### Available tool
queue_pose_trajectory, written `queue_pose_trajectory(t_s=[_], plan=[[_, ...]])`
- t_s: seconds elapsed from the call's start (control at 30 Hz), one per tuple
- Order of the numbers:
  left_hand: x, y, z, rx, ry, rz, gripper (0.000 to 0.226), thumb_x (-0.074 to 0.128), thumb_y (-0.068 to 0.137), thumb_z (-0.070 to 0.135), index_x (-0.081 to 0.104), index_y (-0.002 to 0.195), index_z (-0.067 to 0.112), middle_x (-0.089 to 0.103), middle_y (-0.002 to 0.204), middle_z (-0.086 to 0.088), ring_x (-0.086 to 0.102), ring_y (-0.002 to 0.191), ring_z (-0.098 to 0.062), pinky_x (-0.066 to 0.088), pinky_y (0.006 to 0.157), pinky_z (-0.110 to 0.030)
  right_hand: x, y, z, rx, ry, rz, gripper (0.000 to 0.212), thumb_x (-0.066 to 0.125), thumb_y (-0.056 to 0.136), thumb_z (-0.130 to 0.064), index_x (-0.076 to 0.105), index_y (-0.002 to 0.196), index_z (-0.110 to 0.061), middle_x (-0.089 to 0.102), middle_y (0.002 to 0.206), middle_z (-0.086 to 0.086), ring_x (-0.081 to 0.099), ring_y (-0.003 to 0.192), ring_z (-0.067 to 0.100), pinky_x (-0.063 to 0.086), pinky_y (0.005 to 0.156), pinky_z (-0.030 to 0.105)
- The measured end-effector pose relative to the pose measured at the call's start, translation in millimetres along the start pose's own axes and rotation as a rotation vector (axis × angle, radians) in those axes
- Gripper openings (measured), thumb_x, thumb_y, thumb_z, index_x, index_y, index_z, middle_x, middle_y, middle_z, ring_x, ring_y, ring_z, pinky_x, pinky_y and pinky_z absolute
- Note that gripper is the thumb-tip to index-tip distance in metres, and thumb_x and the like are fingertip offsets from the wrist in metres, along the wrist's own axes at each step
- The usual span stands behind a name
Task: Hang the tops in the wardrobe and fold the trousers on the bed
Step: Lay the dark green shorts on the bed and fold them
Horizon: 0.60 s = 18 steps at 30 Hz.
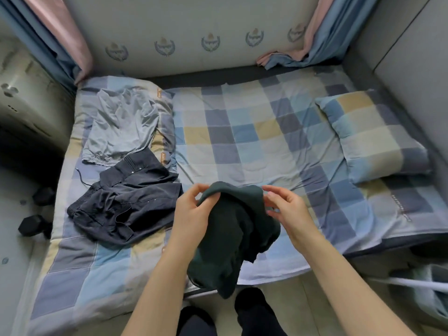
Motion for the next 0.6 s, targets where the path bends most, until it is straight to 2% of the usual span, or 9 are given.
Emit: queue_pose_trajectory(t_s=[0.13, 0.2, 0.23, 0.27, 0.3, 0.33, 0.37, 0.5, 0.6], plan=[[36, -1, 16, -0.057, -0.156, 0.140, 0.007, 0.065, 0.093, 0.020, 0.067, 0.088, 0.016, 0.072, 0.083, -0.006, 0.066, 0.080, -0.017, 0.054, 0.074, -0.036, -60, 3, 11, 0.025, -0.199, 0.054, 0.018, 0.052, 0.094, -0.008, 0.066, 0.092, -0.019, 0.067, 0.093, 0.001, 0.061, 0.088, 0.012, 0.049, 0.074, 0.023], [50, -4, 24, -0.074, -0.232, 0.183, 0.007, 0.065, 0.093, 0.021, 0.067, 0.090, 0.017, 0.073, 0.088, -0.009, 0.066, 0.082, -0.020, 0.054, 0.076, -0.038, -84, 3, 33, 0.167, -0.277, 0.092, 0.012, 0.054, 0.092, -0.019, 0.062, 0.085, -0.016, 0.064, 0.091, 0.008, 0.057, 0.084, 0.019, 0.045, 0.073, 0.029], [55, -5, 28, -0.072, -0.260, 0.198, 0.006, 0.064, 0.093, 0.021, 0.067, 0.092, 0.016, 0.073, 0.089, -0.009, 0.067, 0.082, -0.019, 0.055, 0.076, -0.036, -92, 2, 46, 0.268, -0.305, 0.102, 0.019, 0.055, 0.089, -0.029, 0.061, 0.084, -0.011, 0.061, 0.091, 0.015, 0.056, 0.083, 0.025, 0.045, 0.074, 0.033], [60, -8, 31, -0.069, -0.283, 0.211, 0.007, 0.063, 0.094, 0.020, 0.067, 0.094, 0.014, 0.073, 0.088, -0.007, 0.067, 0.081, -0.017, 0.056, 0.074, -0.033, -99, 1, 59, 0.379, -0.315, 0.089, 0.032, 0.054, 0.087, -0.037, 0.060, 0.088, -0.005, 0.056, 0.091, 0.023, 0.057, 0.086, 0.032, 0.028, 0.074, 0.029], [64, -11, 35, -0.066, -0.299, 0.218, 0.009, 0.063, 0.094, 0.020, 0.066, 0.097, 0.012, 0.073, 0.086, -0.005, 0.068, 0.079, -0.014, 0.056, 0.070, -0.029, -101, -5, 67, 0.477, -0.289, 0.041, 0.042, 0.052, 0.090, -0.042, 0.061, 0.095, -0.001, 0.057, 0.099, 0.027, 0.060, 0.095, 0.036, 0.036, 0.102, 0.056], [66, -13, 37, -0.066, -0.316, 0.218, 0.010, 0.062, 0.094, 0.019, 0.066, 0.098, 0.011, 0.073, 0.085, -0.004, 0.068, 0.077, -0.012, 0.056, 0.067, -0.026, -97, -12, 71, 0.545, -0.231, -0.035, 0.045, 0.049, 0.095, -0.045, 0.063, 0.101, -0.003, 0.062, 0.105, 0.020, 0.060, 0.102, 0.034, 0.049, 0.093, 0.046], [68, -16, 40, -0.067, -0.331, 0.214, 0.010, 0.062, 0.094, 0.019, 0.065, 0.099, 0.011, 0.074, 0.084, -0.003, 0.068, 0.076, -0.012, 0.056, 0.065, -0.025, -92, -18, 73, 0.580, -0.146, -0.117, 0.045, 0.047, 0.096, -0.047, 0.065, 0.103, -0.007, 0.065, 0.109, 0.014, 0.062, 0.104, 0.031, 0.049, 0.094, 0.046], [53, -19, 40, -0.086, -0.305, 0.308, 0.006, 0.063, 0.094, 0.020, 0.068, 0.096, 0.017, 0.074, 0.090, -0.004, 0.066, 0.083, -0.018, 0.053, 0.073, -0.036, -70, -22, 50, 0.420, 0.015, -0.238, 0.025, 0.058, 0.094, -0.032, 0.064, 0.086, -0.009, 0.070, 0.098, 0.011, 0.068, 0.089, 0.023, 0.053, 0.082, 0.037], [22, -16, 32, -0.083, -0.199, 0.402, 0.005, 0.065, 0.092, 0.019, 0.067, 0.097, 0.019, 0.072, 0.096, -0.007, 0.067, 0.094, -0.026, 0.054, 0.083, -0.045, -59, -15, 12, 0.208, 0.109, -0.126, 0.019, 0.055, 0.095, -0.011, 0.057, 0.077, -0.006, 0.065, 0.072, 0.007, 0.062, 0.065, 0.015, 0.051, 0.066, 0.026]])
Point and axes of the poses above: each hand's wrist, its own y-axis towards the middle knuckle, its own x-axis out of the palm, z = x × y, the point moved 4 cm from there along y, towards the middle knuckle
